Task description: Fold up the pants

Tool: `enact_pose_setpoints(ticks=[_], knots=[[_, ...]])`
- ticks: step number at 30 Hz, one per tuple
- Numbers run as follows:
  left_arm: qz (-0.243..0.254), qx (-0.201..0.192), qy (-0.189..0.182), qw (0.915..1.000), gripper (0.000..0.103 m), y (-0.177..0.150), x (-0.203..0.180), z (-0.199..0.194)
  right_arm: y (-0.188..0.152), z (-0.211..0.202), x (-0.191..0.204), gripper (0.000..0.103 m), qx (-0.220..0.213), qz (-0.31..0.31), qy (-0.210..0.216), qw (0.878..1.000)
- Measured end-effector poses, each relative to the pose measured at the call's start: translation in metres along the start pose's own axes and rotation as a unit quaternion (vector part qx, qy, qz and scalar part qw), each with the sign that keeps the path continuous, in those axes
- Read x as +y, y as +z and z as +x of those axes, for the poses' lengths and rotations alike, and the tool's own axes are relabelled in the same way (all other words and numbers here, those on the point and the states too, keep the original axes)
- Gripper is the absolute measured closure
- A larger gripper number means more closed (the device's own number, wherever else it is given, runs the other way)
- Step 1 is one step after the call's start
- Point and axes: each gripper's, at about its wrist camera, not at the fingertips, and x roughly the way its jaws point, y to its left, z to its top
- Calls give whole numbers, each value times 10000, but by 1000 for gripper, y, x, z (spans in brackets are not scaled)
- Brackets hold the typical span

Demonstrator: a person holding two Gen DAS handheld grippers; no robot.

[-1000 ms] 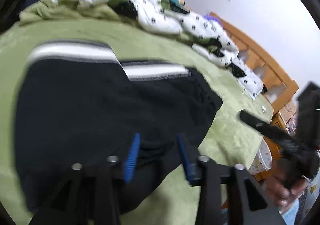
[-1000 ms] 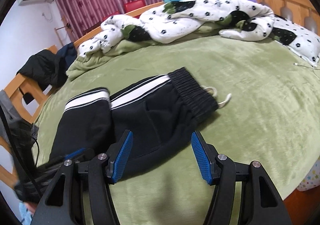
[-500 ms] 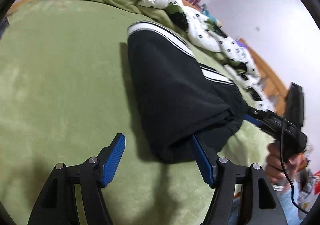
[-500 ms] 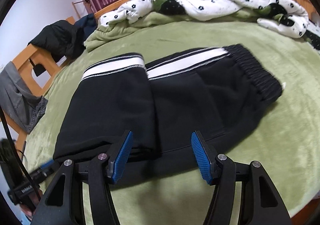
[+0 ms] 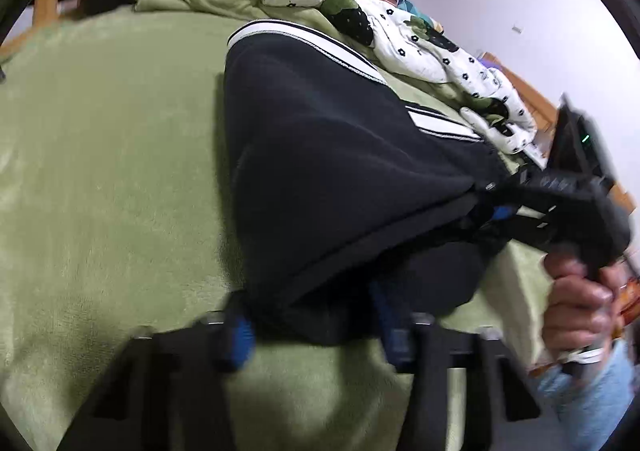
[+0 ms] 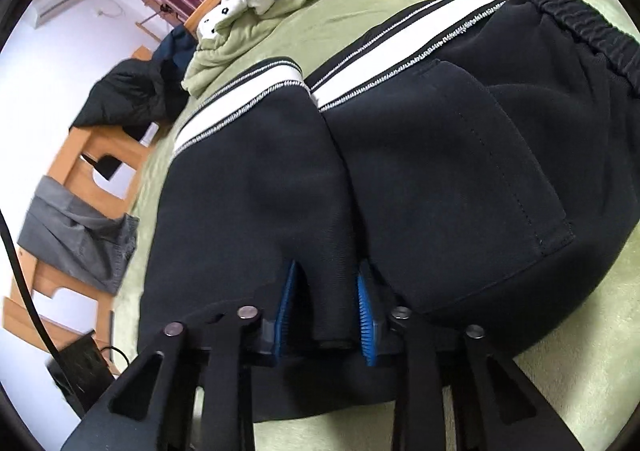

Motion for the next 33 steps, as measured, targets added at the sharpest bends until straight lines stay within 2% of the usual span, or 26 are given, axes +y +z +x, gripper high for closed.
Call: enact_pose_setpoints(ticks=[6, 11, 13, 14, 15, 17, 20, 25, 28, 30, 32, 33], knots=[[290, -159, 263, 9991, 75, -4, -12, -3, 11, -46, 27, 90, -824, -570, 285, 9946], [614, -68, 219, 9978, 70, -5, -23, -6, 35, -80, 38, 91, -1092, -796, 157, 9907], [840, -56, 311, 9960, 72, -6, -32, -3, 43, -96, 40, 91, -1181, -1086, -3, 9870], [961, -89, 429, 9944, 85, -7, -36, -2, 47, -103, 39, 91, -1227, -1185, -78, 9853], [1060, -119, 576, 9926, 86, -7, -38, -1, 50, -110, 37, 91, -1282, -1274, -153, 9834], [1291, -200, 618, 9895, 86, -7, -47, -4, 55, -125, 24, 92, -1369, -1287, -173, 9820], [1504, -184, 563, 9868, 81, -5, -58, -7, 57, -137, 5, 92, -1554, -1373, -291, 9778], [1518, -125, 291, 9879, 78, -1, -69, -9, 60, -155, -45, 92, -1755, -1008, -296, 9789], [1586, -67, 201, 9871, 81, -1, -75, -5, 56, -150, -71, 92, -1641, -935, -713, 9794], [1693, -84, 292, 9851, 85, -4, -80, -1, 54, -130, -91, 92, -1244, -808, -1070, 9831], [1757, -85, 379, 9837, 85, -5, -84, 1, 49, -107, -108, 92, -790, -724, -1432, 9839], [1696, -94, 352, 9848, 85, -4, -84, 0, 46, -103, -112, 92, -759, -736, -1476, 9834]])
